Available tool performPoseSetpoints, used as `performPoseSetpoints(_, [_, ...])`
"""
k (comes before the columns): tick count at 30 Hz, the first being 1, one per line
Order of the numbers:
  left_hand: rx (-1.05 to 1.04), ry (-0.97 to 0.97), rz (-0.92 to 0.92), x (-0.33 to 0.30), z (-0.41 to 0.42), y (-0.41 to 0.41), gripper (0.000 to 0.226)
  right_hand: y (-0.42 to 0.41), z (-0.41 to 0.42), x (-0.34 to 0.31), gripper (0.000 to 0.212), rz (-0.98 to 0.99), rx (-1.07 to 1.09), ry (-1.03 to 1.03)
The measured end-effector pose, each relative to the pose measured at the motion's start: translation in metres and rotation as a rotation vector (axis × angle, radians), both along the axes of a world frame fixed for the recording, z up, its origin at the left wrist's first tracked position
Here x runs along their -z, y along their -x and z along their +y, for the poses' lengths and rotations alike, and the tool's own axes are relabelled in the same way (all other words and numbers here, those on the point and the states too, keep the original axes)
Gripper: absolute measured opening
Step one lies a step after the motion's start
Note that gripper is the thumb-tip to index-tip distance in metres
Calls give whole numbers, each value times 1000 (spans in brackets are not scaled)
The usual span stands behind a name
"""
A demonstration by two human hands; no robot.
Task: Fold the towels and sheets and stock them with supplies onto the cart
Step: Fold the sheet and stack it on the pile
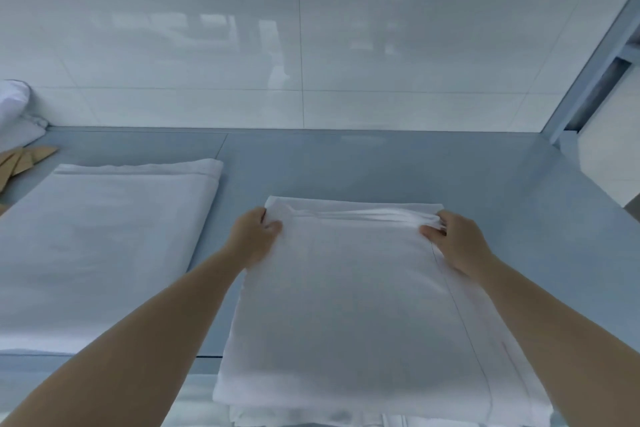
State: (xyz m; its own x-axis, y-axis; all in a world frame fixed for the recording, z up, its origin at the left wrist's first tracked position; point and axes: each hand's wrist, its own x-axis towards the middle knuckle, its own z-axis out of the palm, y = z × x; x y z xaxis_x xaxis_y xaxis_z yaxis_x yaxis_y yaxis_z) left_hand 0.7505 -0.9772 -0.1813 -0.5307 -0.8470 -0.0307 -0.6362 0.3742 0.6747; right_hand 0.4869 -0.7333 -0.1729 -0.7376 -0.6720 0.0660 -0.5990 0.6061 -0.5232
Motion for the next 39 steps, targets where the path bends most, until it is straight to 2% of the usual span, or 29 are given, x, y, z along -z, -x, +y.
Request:
performPoseSetpoints(4, [22, 131, 58, -3, 8, -4, 25, -4, 2, -3, 20, 102, -23, -26])
performPoseSetpoints(9, [47, 198, 123, -11, -2, 7, 23, 3, -7, -12, 25, 128, 84, 83])
performPoseSetpoints(11, [56, 209, 63, -16, -10, 18, 16, 5, -17, -10, 27, 146, 116, 44])
performPoseSetpoints(15, [48, 309, -224, -7, -17, 25, 13, 7, -35, 4, 31, 154, 179, -143])
performPoseSetpoints(18, [-9, 298, -266, -8, -12, 29, 12, 3, -39, 2, 37, 166, 232, -163])
performPoseSetpoints(20, [-12, 350, -314, -11, -7, 33, 35, -7, -40, -1, 48, 331, 248, -171])
performPoseSetpoints(22, [43, 508, -378, -11, 0, 38, 54, -27, -51, -3, 49, 460, 129, -107])
performPoseSetpoints(23, [99, 576, -381, -10, 6, 42, 55, -42, -60, -4, 48, 469, 23, -98])
performPoseSetpoints(26, [300, 669, -358, -3, 21, 52, 43, -92, -95, 4, 44, 259, -286, -38])
performPoseSetpoints(28, [398, 630, -314, 6, 28, 53, 38, -116, -110, 13, 44, 151, -392, -17])
performPoseSetpoints(32, [388, 548, -229, 15, 32, 51, 40, -120, -112, 27, 47, 209, -400, -119])
performPoseSetpoints(36, [335, 491, -336, 17, 31, 52, 51, -100, -99, 24, 53, 235, -347, -311])
performPoseSetpoints(39, [351, 402, -481, 16, 27, 53, 60, -74, -77, 23, 57, 211, -250, -449])
